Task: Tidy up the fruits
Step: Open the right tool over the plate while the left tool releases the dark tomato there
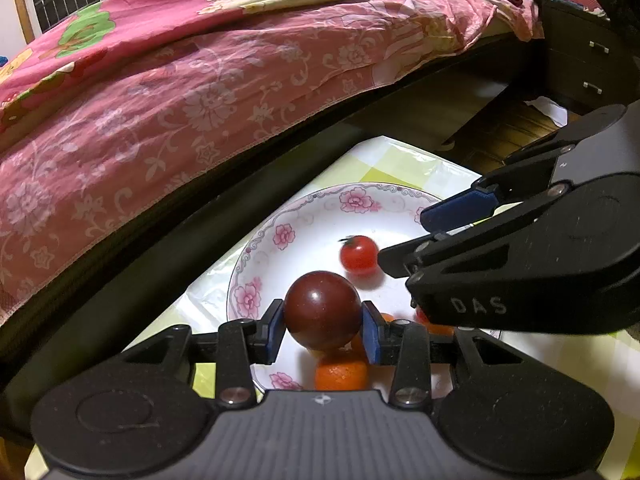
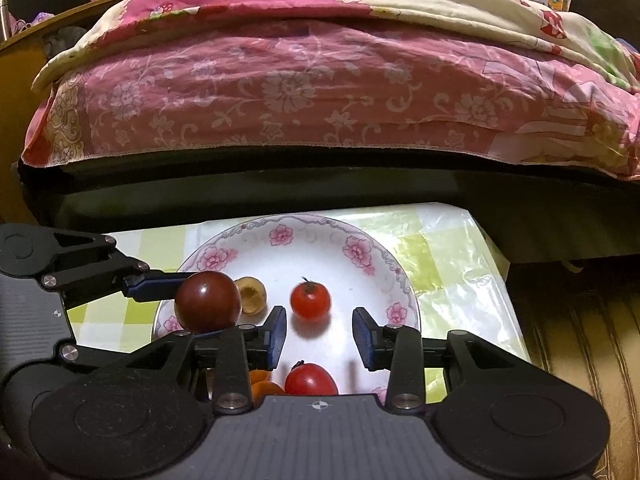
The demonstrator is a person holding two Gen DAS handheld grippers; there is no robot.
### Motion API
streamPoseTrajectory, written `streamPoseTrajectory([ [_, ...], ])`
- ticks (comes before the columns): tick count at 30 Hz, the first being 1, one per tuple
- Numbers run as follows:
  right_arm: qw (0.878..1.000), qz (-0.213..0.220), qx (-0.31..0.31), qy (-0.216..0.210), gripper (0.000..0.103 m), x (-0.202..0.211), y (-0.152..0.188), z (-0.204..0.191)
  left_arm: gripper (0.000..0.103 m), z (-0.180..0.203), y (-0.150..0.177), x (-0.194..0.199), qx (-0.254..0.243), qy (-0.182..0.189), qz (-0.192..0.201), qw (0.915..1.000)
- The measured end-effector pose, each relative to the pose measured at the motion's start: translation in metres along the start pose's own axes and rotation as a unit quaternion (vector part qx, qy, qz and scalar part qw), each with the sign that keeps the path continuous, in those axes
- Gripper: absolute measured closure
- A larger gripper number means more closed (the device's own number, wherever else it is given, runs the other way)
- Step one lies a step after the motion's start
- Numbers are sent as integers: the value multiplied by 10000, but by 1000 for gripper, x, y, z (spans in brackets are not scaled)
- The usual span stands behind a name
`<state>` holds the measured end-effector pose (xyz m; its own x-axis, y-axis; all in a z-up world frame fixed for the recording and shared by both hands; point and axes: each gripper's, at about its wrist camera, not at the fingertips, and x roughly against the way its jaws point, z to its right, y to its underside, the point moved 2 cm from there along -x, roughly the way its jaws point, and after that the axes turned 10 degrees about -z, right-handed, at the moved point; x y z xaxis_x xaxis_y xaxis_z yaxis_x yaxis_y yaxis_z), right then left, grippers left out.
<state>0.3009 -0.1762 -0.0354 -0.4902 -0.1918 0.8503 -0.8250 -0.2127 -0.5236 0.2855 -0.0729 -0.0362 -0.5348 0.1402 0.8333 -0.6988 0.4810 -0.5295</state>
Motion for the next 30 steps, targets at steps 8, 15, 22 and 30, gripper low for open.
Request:
streamPoseTrajectory([
  [8,9998,67,-186,98,71,4,1,6,43,1,-2,2,-3,42,88,10000],
  [15,9991,186,-328,182,70,15,1,12,41,4,-3,9,6,-7,202,9998],
  [22,9981,236,-473,327,70,28,9,21,40,-1,1,24,216,-152,266,9993],
  [30,9976,224,-546,371,69,45,30,19,31,6,13,45,364,-313,240,9986],
])
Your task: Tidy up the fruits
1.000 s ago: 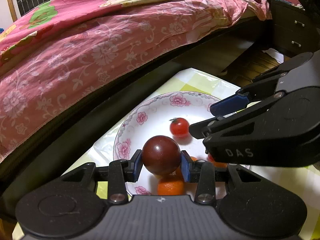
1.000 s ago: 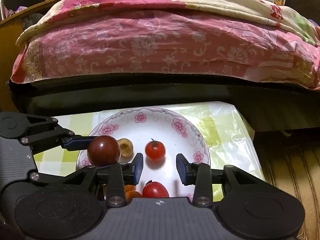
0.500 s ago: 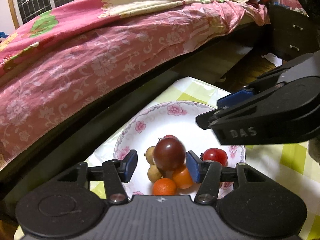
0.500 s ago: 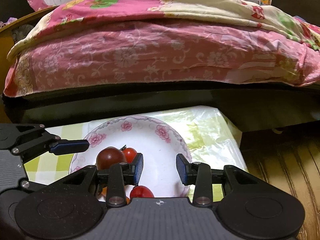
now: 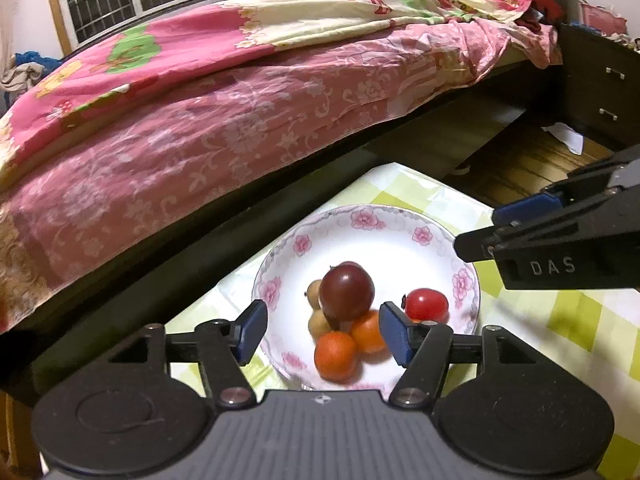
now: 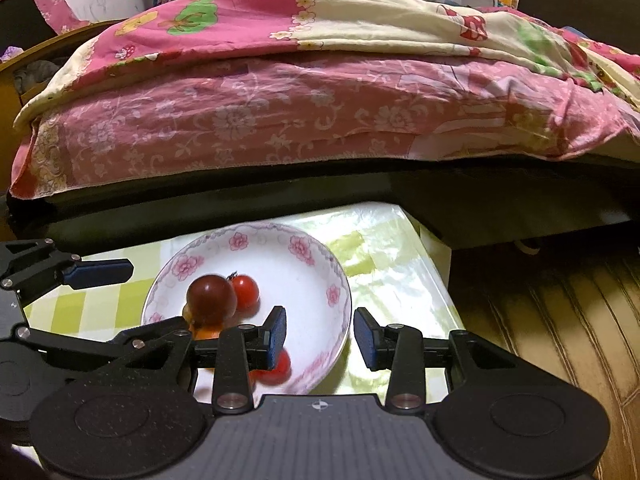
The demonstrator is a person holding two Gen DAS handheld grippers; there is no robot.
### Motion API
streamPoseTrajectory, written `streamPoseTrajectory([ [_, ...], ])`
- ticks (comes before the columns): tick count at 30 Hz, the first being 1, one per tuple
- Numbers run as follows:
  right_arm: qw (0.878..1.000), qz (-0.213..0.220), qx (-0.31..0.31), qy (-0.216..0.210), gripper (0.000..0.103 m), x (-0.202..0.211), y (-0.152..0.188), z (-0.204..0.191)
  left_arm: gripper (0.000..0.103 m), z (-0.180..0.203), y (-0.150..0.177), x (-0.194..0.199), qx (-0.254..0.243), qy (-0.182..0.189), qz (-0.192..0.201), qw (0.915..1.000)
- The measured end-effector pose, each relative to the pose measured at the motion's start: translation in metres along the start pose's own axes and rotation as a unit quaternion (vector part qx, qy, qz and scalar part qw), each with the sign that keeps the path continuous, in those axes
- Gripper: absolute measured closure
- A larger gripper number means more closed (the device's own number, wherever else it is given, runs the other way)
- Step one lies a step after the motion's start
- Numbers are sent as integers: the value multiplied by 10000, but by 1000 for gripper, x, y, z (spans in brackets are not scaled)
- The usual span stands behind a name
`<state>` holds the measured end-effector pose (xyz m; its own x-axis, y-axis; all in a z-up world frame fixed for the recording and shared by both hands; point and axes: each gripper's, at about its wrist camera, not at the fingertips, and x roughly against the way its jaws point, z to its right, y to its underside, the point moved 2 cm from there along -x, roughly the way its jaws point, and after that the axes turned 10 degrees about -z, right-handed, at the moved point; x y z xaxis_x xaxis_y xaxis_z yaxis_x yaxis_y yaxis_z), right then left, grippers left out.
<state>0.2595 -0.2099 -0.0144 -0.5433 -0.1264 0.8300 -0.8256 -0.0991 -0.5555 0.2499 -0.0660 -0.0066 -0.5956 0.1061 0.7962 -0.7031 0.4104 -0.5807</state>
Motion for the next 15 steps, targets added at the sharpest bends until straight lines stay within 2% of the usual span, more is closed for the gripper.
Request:
streamPoseTrajectory([
  [5,10000,-25,-24,8,69,9,11,-4,13,2,8,14,57,-328,109,9994],
  [11,10000,14,-75,-5,68,19,17,-9,13,-2,10,23,299,-411,120,9986],
  [15,9999,37,-98,-30,68,25,21,-13,13,-7,15,27,534,-307,83,9981],
])
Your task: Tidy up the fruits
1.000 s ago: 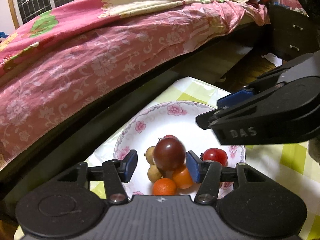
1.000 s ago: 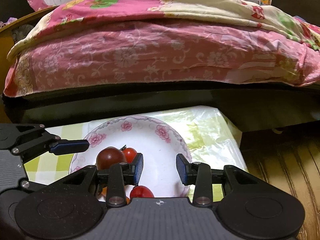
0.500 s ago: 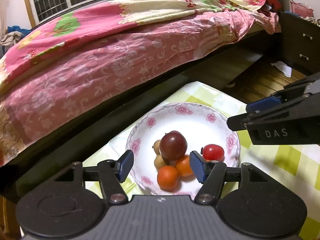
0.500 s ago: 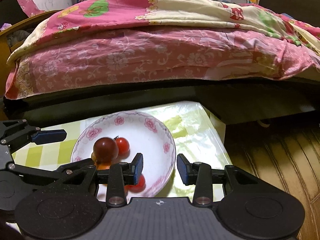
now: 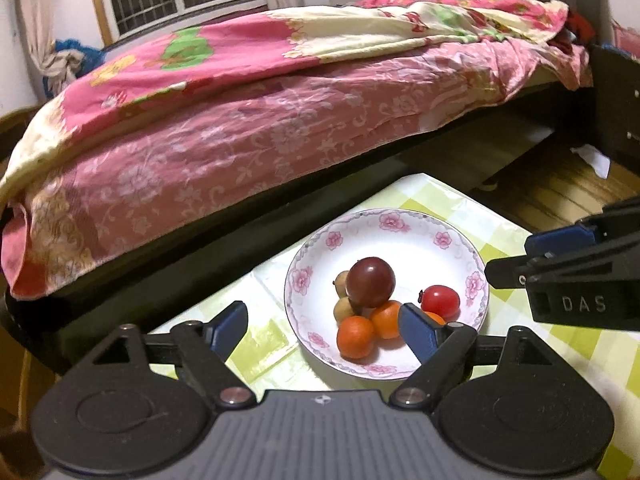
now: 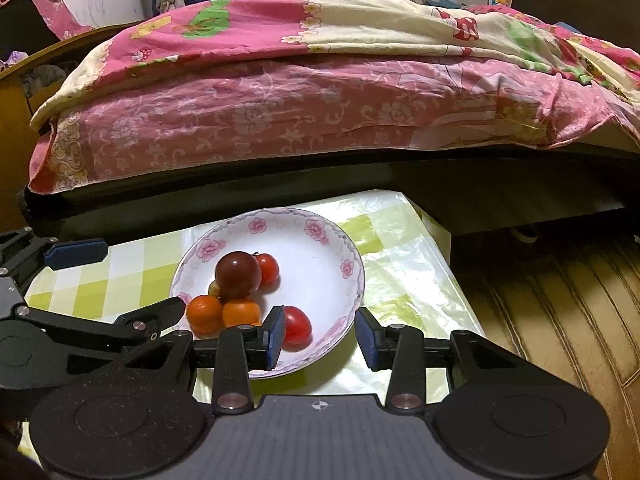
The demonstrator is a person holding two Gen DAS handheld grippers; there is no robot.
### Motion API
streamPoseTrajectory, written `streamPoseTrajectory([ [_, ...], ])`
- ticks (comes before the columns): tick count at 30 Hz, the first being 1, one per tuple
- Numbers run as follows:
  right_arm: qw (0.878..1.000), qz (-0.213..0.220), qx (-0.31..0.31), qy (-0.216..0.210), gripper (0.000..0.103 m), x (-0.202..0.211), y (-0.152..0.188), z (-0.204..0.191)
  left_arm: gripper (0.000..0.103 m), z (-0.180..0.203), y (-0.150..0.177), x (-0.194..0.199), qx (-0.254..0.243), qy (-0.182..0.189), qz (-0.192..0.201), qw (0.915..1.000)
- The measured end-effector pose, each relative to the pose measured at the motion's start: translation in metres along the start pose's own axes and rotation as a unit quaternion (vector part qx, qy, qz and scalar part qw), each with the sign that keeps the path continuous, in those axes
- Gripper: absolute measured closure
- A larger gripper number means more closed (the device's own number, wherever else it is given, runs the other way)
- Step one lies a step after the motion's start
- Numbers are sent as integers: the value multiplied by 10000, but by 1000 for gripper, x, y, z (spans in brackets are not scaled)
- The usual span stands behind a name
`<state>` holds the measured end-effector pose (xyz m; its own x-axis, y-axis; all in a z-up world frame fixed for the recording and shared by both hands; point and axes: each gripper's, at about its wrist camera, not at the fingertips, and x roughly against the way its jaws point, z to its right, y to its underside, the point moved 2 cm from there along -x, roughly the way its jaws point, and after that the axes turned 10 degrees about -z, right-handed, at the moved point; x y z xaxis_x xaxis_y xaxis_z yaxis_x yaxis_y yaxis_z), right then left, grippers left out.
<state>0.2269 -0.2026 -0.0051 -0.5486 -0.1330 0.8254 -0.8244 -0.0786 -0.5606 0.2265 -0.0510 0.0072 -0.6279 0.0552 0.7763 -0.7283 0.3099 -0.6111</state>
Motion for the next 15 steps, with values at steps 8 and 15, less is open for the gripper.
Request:
streamPoseTrajectory([
  [8,10000,44,53,29,65,11,9,-8,13,-1,10,4,82,-189,-113,9997],
  [15,10000,21,-42,-15,65,19,21,-11,13,-5,19,12,349,37,-209,9992],
])
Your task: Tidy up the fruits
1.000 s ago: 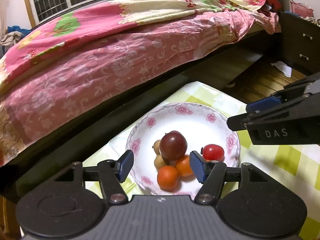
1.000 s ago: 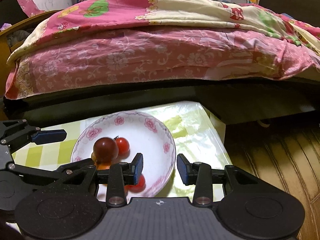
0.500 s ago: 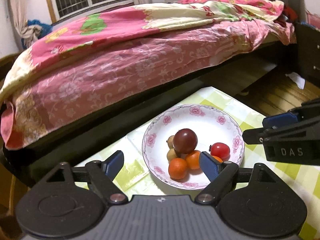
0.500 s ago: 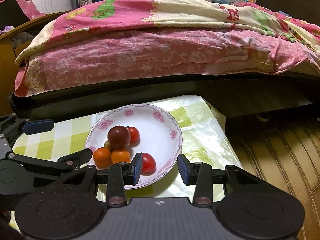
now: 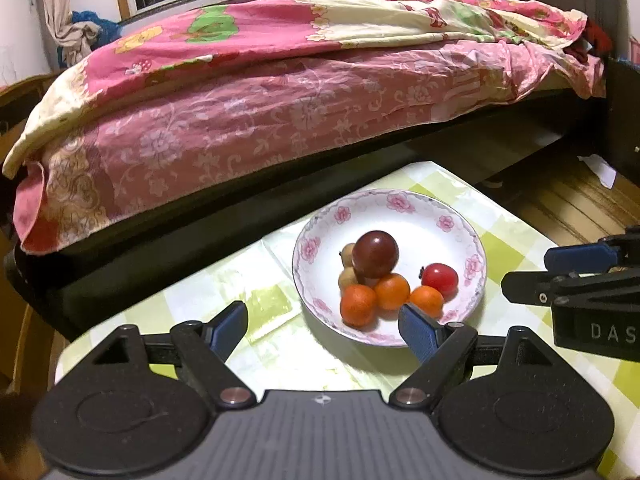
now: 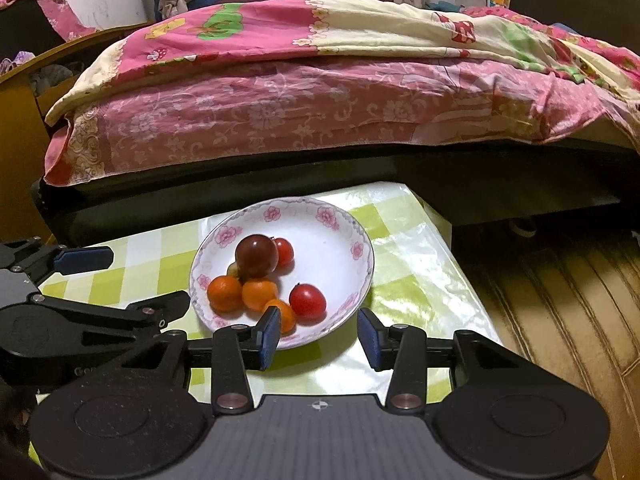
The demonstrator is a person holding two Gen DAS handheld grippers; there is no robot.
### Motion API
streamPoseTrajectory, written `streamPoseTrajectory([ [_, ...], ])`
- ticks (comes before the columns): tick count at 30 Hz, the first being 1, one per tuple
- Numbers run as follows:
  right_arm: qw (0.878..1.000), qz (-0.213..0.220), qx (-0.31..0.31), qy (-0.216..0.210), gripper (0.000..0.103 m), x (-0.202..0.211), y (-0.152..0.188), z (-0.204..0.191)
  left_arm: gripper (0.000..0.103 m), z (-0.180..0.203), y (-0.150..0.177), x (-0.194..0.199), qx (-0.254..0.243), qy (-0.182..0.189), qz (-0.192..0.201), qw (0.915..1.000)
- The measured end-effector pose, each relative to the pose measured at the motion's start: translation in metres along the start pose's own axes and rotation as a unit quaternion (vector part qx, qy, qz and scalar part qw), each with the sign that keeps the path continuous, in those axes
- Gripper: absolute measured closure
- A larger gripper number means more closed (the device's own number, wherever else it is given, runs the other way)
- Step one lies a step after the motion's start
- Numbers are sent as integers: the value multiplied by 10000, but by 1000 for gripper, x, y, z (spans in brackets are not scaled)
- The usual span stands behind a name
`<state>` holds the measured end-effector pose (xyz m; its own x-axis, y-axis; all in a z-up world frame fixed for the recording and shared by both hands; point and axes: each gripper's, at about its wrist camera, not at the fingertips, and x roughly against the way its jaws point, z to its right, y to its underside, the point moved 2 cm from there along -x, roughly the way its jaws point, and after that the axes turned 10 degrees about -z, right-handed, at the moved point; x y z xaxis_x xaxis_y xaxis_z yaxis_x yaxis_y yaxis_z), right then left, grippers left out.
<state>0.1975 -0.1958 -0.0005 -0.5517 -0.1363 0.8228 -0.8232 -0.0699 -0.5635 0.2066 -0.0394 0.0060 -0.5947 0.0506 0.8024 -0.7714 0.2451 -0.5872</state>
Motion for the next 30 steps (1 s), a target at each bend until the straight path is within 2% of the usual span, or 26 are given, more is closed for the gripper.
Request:
streamPoseTrajectory([
  [2,10000,6,-35,-25,65,4,5,-1,11,0,5,3,48,0,-25,10000],
  [3,10000,9,-45,-35,65,5,7,-2,8,0,6,3,61,-8,-32,10000],
  [4,10000,5,-56,-49,65,7,8,-3,0,0,9,5,70,-23,-23,10000],
  [18,9995,-134,-261,-143,64,26,45,-13,0,-3,41,31,290,-94,37,9995],
  [30,9989,-160,-402,-158,63,41,68,-17,0,8,65,48,293,-85,0,9995],
])
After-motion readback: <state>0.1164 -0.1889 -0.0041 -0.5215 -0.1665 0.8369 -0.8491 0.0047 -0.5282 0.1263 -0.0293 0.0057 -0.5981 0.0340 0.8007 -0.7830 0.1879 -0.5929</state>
